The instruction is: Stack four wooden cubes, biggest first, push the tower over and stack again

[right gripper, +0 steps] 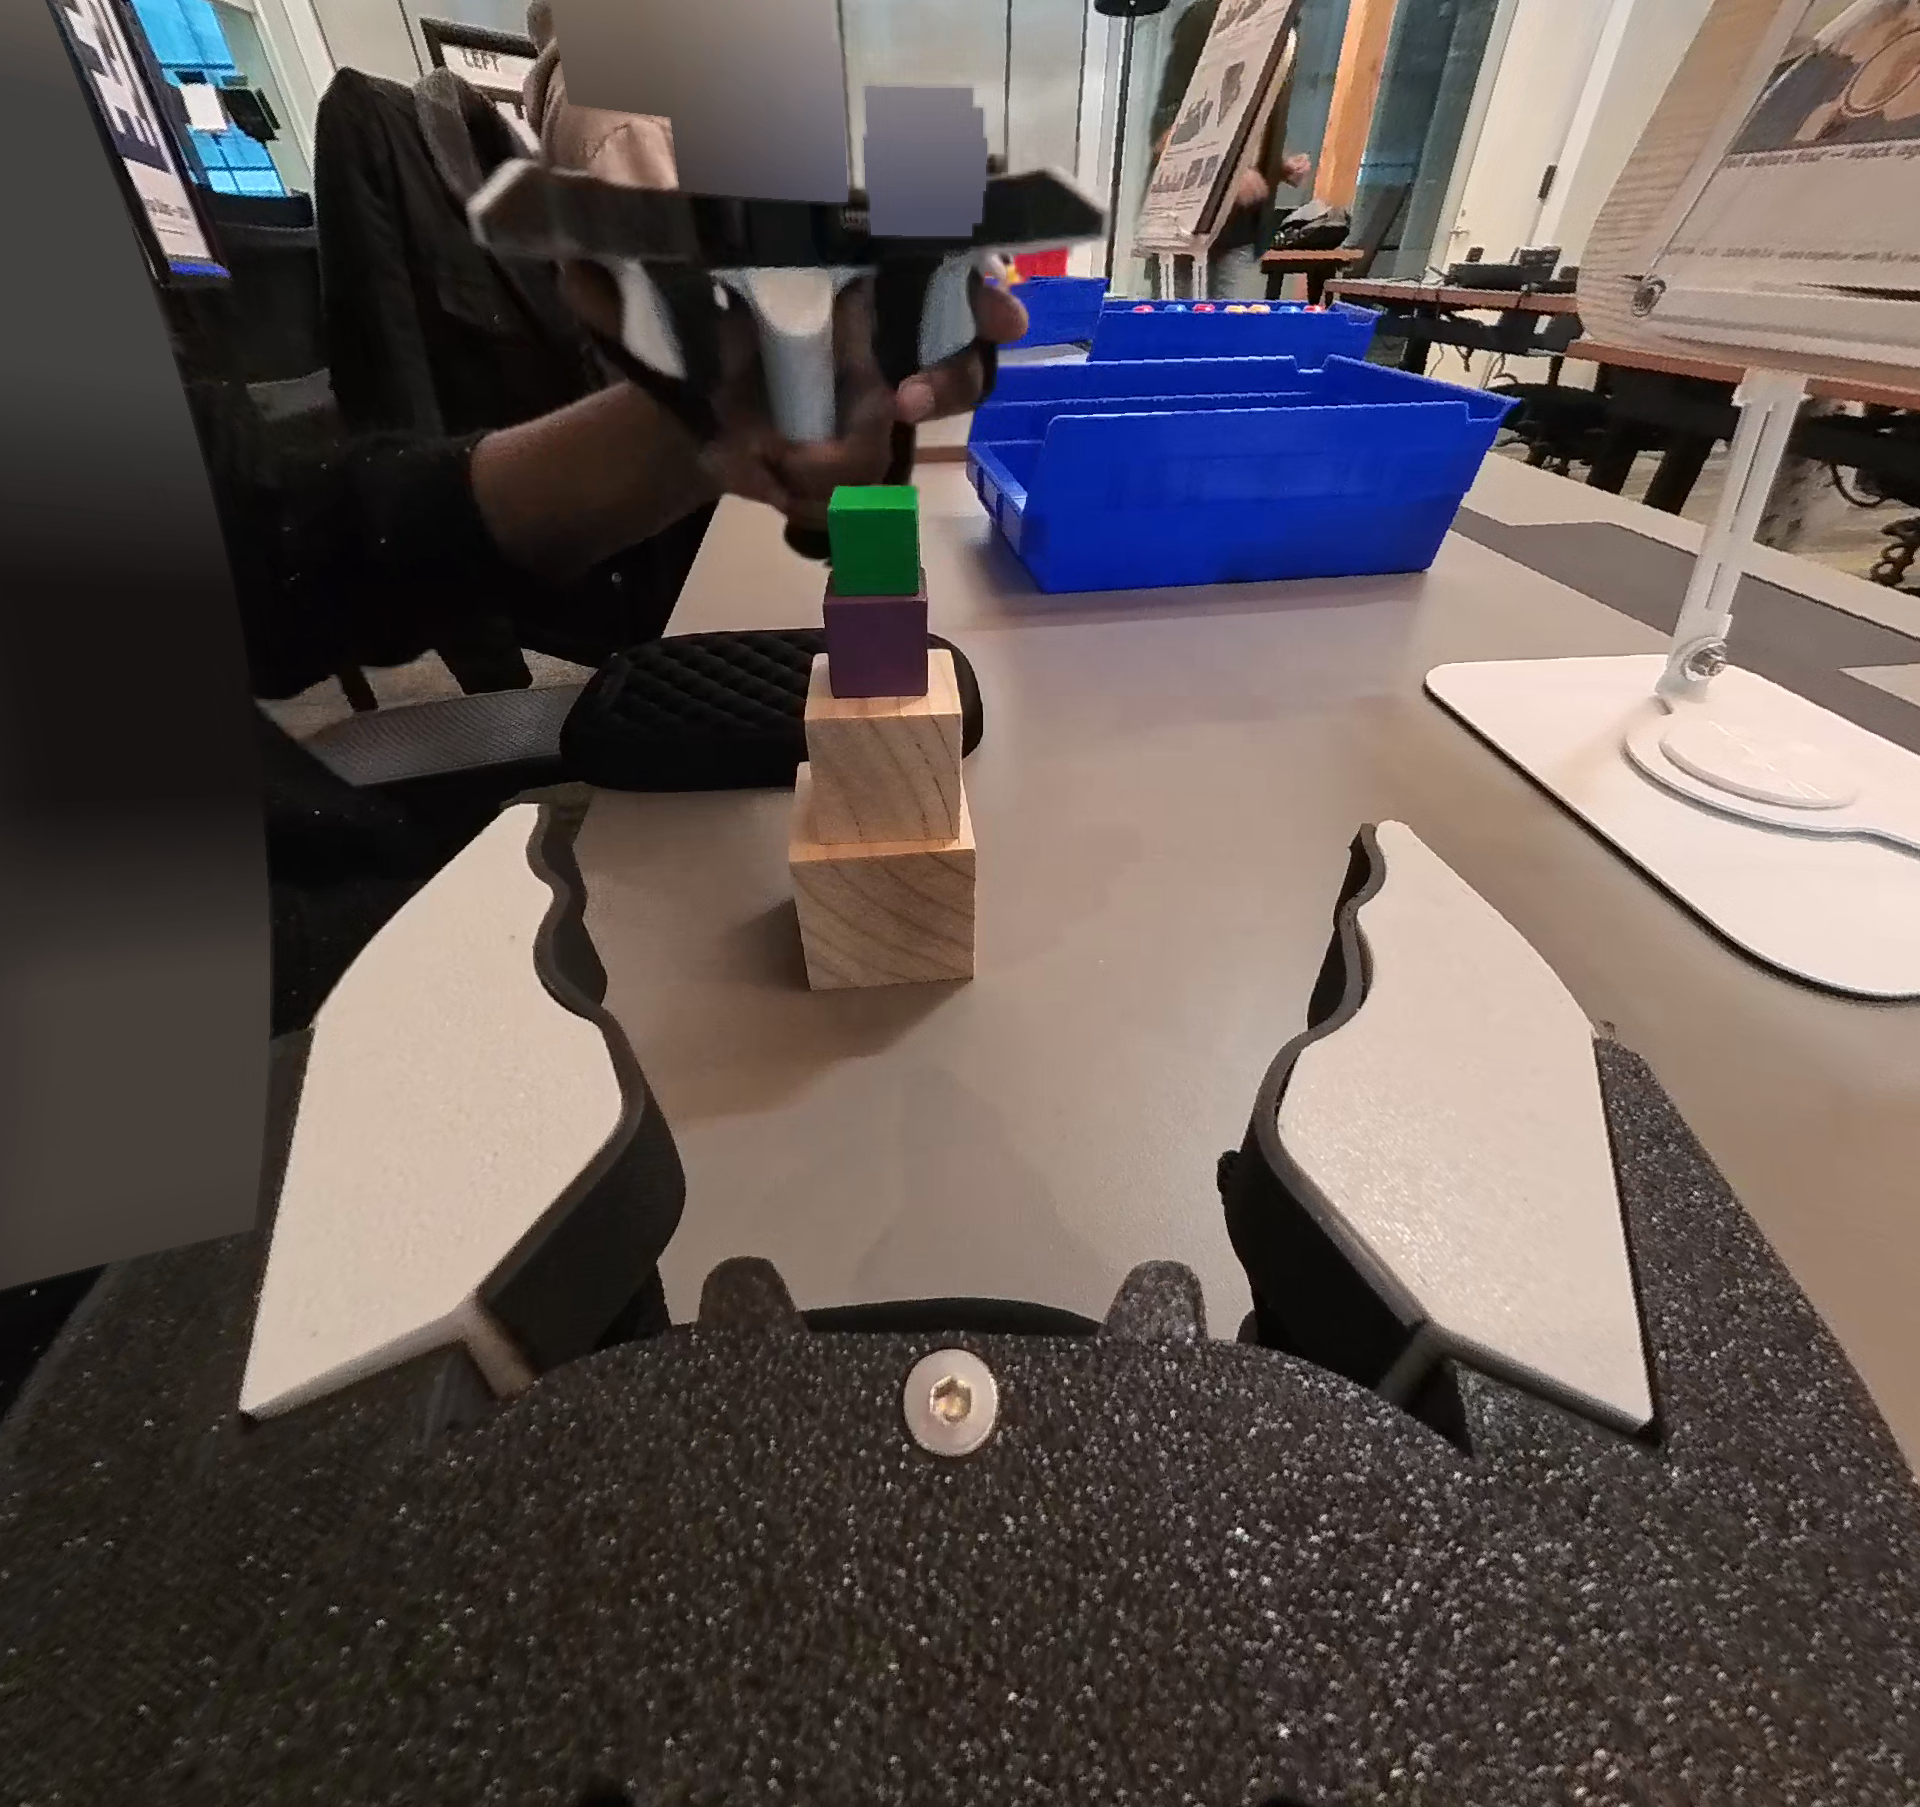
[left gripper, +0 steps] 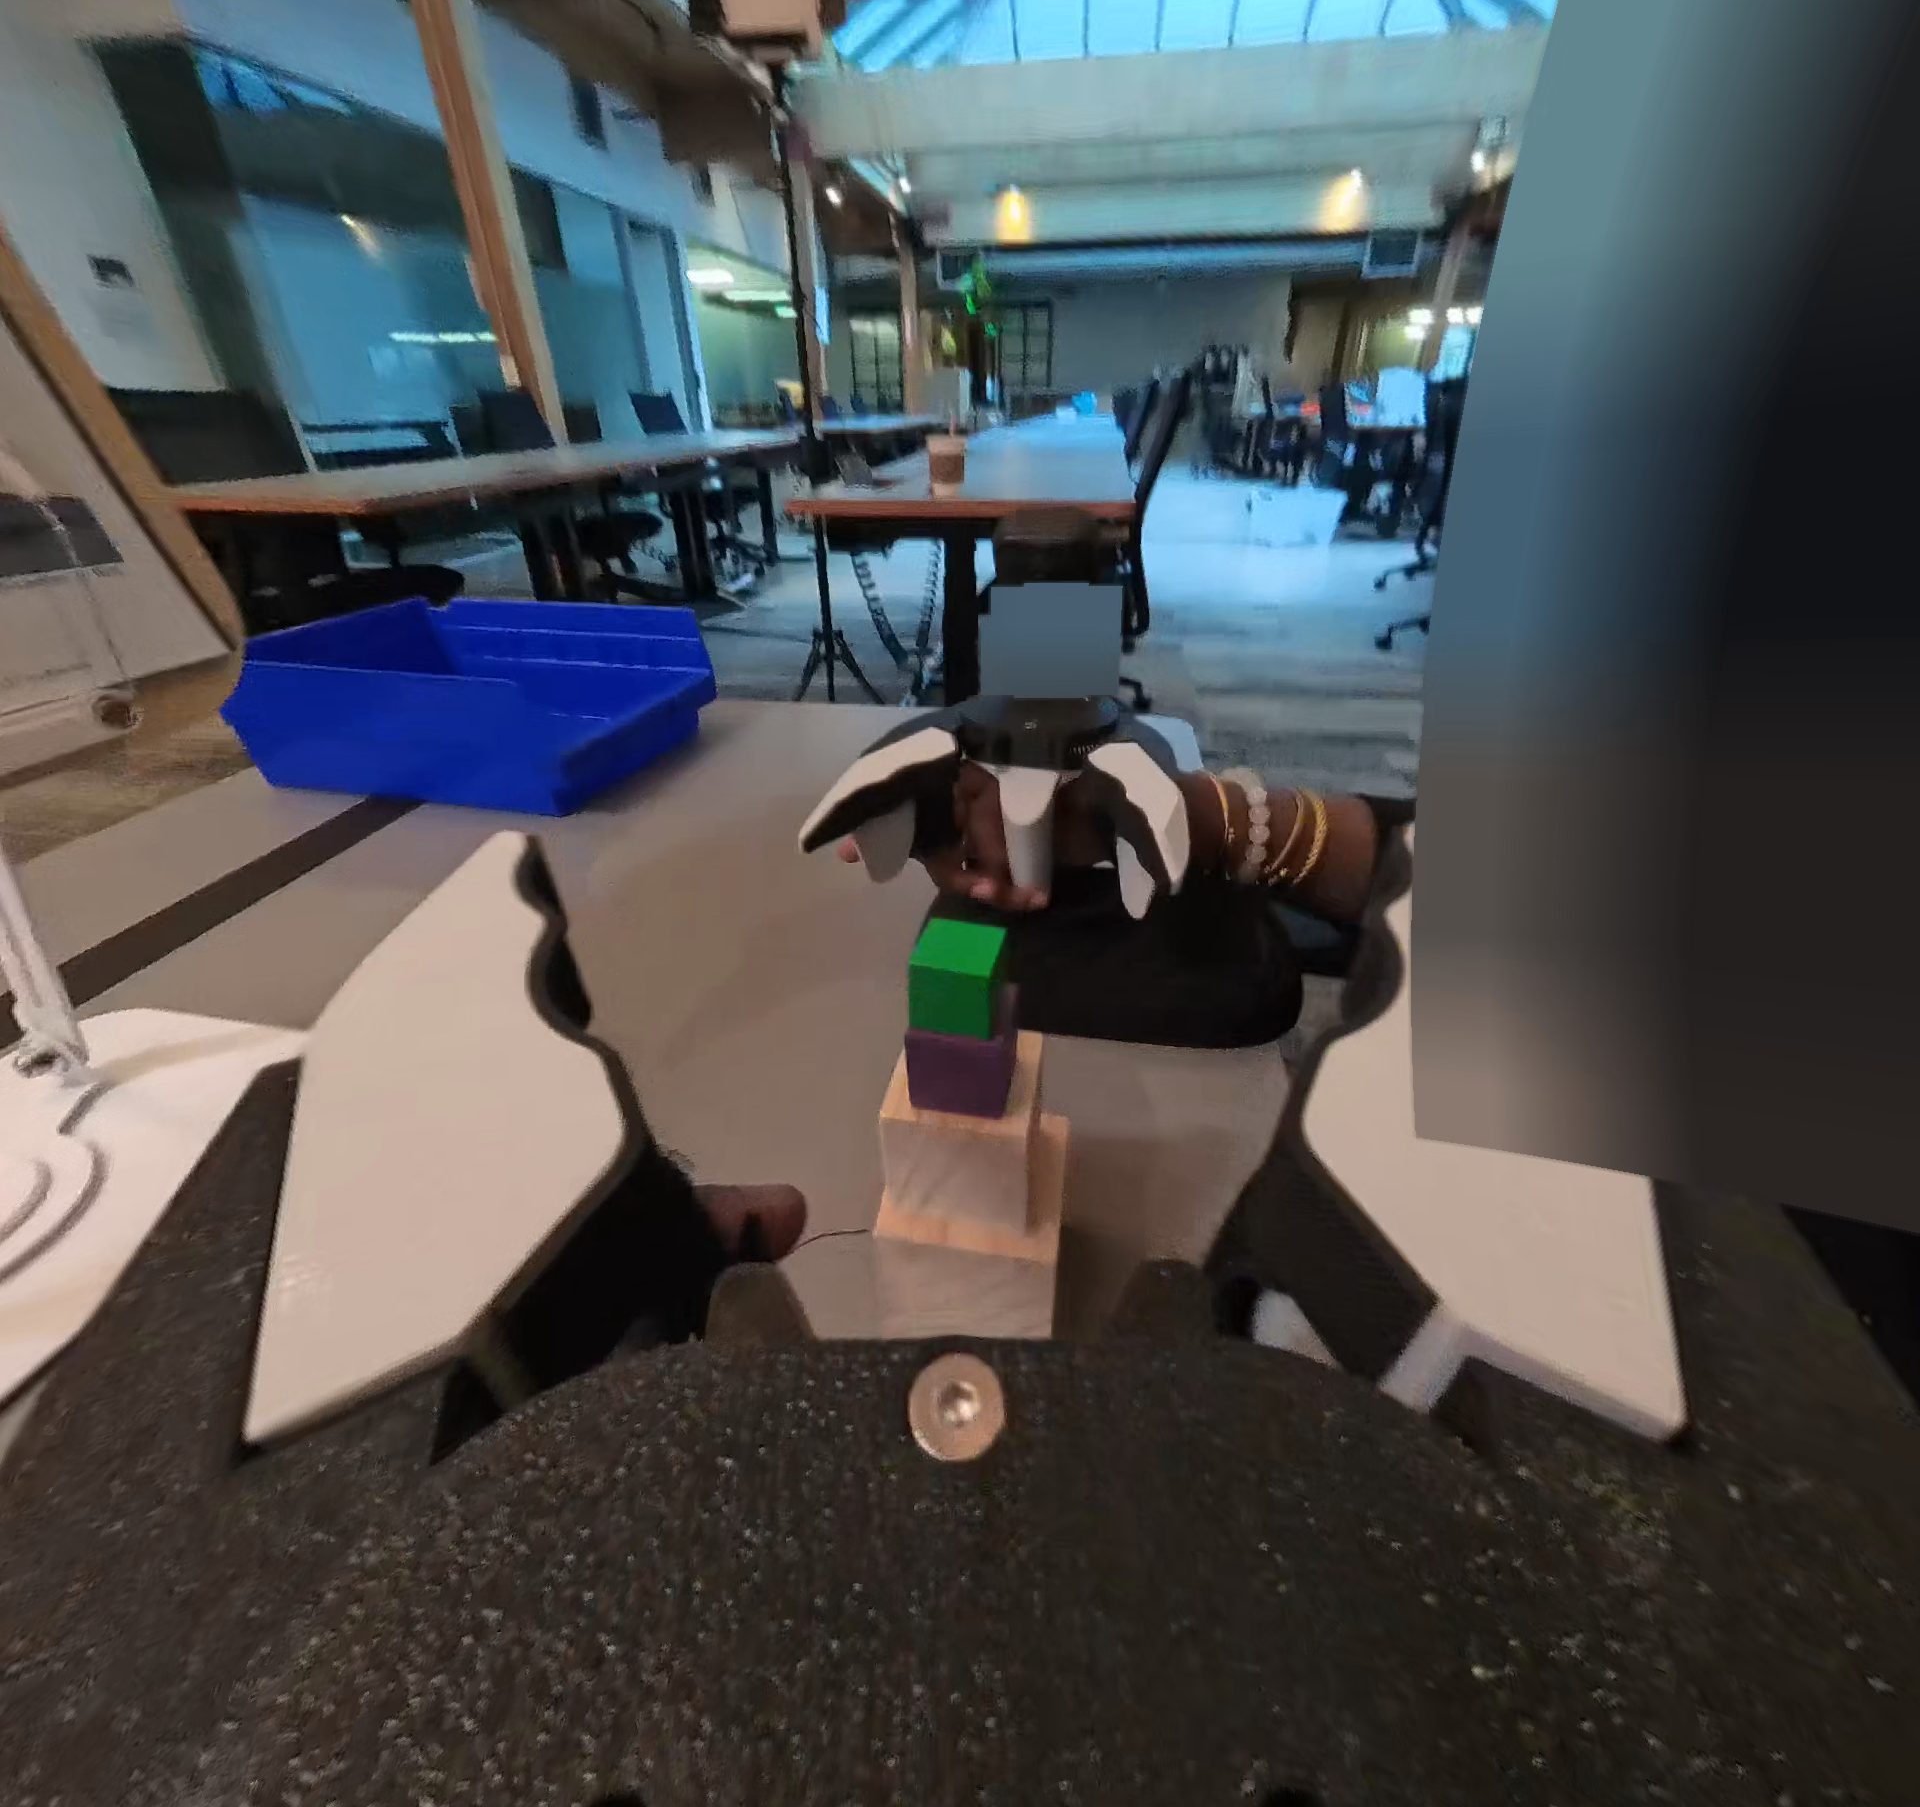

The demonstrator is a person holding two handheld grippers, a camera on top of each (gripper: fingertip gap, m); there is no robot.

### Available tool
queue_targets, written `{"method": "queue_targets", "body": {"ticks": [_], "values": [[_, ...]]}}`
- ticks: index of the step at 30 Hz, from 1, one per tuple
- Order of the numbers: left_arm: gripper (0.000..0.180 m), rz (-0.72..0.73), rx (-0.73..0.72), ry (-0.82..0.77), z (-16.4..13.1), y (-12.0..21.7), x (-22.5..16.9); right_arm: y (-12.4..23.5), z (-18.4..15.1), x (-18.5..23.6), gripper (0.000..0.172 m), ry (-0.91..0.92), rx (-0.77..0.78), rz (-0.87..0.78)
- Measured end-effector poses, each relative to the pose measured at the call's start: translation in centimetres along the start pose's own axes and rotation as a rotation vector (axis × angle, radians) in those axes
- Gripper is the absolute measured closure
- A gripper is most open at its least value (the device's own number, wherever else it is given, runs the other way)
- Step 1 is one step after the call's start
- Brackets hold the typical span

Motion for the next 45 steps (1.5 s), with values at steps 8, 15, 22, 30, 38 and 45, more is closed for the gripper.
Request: {"method": "queue_targets", "body": {"ticks": [8,15,22,30,38,45], "values": [[0.034,0.296,0.074,-0.070,-3.3,3.9,-1.9,-0.1,0.0,0.0,0.039,0.004,0.006,-0.004],[0.034,0.377,0.059,-0.085,-5.1,5.2,-2.4,-0.1,-0.1,0.0,0.039,0.007,0.013,-0.010],[0.034,0.397,0.140,-0.141,-5.8,4.5,-2.7,-0.1,0.3,-0.3,0.054,-0.015,0.004,-0.049],[0.034,0.384,0.113,-0.128,-5.7,4.7,-2.8,-1.9,0.2,0.9,0.172,-0.044,0.318,-0.242],[0.034,0.395,0.122,-0.127,-5.8,4.7,-2.7,-4.7,-0.7,2.3,0.172,-0.081,0.444,-0.219],[0.034,0.404,0.116,-0.117,-5.8,4.8,-2.6,-6.5,-1.5,2.2,0.172,-0.086,0.457,-0.200]]}}
Point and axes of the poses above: each gripper's, where its closed fingertips meet, y back along the fingers, z out of its top, x = y × z across the jaws, the point moved 5 cm from there along y, back along the fingers, and after that the axes turned 15 degrees about -y, right-handed, at the moved point
